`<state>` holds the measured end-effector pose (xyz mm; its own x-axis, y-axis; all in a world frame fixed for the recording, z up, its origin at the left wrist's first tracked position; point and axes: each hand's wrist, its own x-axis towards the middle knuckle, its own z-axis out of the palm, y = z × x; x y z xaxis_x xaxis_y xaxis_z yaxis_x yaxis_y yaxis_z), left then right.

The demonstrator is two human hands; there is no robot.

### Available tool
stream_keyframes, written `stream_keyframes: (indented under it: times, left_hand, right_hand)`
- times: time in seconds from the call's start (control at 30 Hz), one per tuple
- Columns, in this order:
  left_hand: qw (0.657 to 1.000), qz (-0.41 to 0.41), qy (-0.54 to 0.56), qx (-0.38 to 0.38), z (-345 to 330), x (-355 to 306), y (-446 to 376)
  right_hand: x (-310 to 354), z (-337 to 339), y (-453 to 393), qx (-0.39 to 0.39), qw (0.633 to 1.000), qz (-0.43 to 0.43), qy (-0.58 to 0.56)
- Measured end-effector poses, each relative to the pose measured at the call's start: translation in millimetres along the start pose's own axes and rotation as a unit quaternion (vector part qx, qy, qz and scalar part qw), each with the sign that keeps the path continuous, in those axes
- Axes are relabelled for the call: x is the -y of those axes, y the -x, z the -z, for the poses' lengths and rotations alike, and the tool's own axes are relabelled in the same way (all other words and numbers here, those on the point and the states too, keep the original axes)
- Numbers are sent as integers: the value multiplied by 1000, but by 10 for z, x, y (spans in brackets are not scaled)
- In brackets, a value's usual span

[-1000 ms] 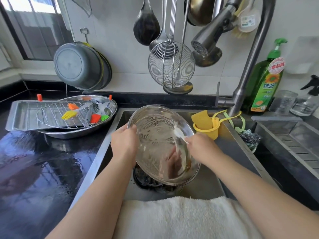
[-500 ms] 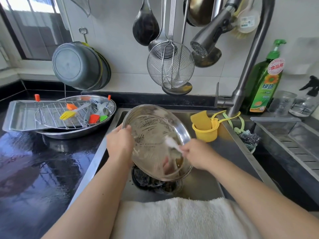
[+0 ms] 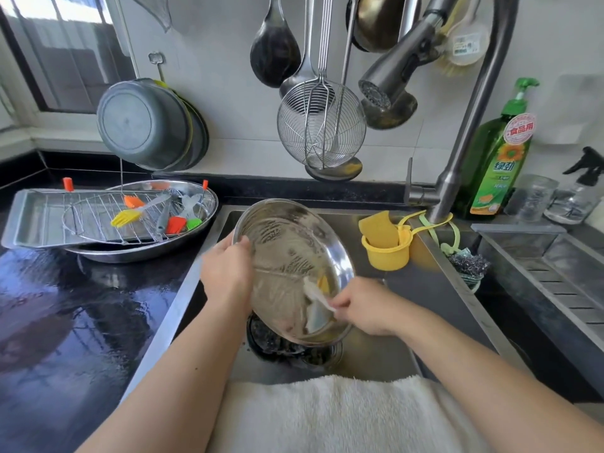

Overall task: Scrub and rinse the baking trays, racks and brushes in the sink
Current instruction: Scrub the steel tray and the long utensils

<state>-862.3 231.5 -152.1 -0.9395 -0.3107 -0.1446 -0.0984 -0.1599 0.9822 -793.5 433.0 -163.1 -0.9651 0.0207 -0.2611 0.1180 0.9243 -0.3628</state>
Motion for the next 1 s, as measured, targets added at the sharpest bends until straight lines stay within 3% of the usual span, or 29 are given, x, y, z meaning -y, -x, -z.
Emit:
stream_keyframes:
  times: [0.07, 0.17, 0.2, 0.33, 0.37, 0.5, 0.67, 0.8, 0.87, 1.0]
  left_hand:
    - [1000, 17, 12, -11, 32, -18, -8]
    - [998, 31, 52, -8, 10, -53, 17]
    - [998, 25, 50, -4, -8, -40, 14]
    - [1000, -11, 5, -7, 17, -11, 3]
    - [1000, -4, 14, -13, 31, -29, -10]
    - [998, 28, 57, -31, 3, -77, 7]
    - [1000, -5, 23, -14, 18, -43, 7]
    - [999, 11, 49, -7, 2, -82, 23]
    - [999, 11, 44, 6, -39, -73, 83]
    - [999, -17, 28, 3, -36, -32, 59]
  right_hand:
    - [-7, 34, -15, -2, 1000, 0, -14]
    - [-136, 126, -195, -117, 988, -62, 73]
    - [-154, 114, -206, -118, 987, -68, 82]
    - [-22, -101, -23, 47, 997, 8, 55]
    - [-37, -100, -29, 42, 998, 16, 48]
    - [-141, 119, -190, -97, 991, -61, 67]
    - [62, 12, 47, 51, 998, -13, -25]
    - [-59, 145, -131, -110, 988, -58, 92]
    - [-99, 177, -177, -135, 978, -81, 138]
    - [-61, 52, -10, 15, 990, -59, 130]
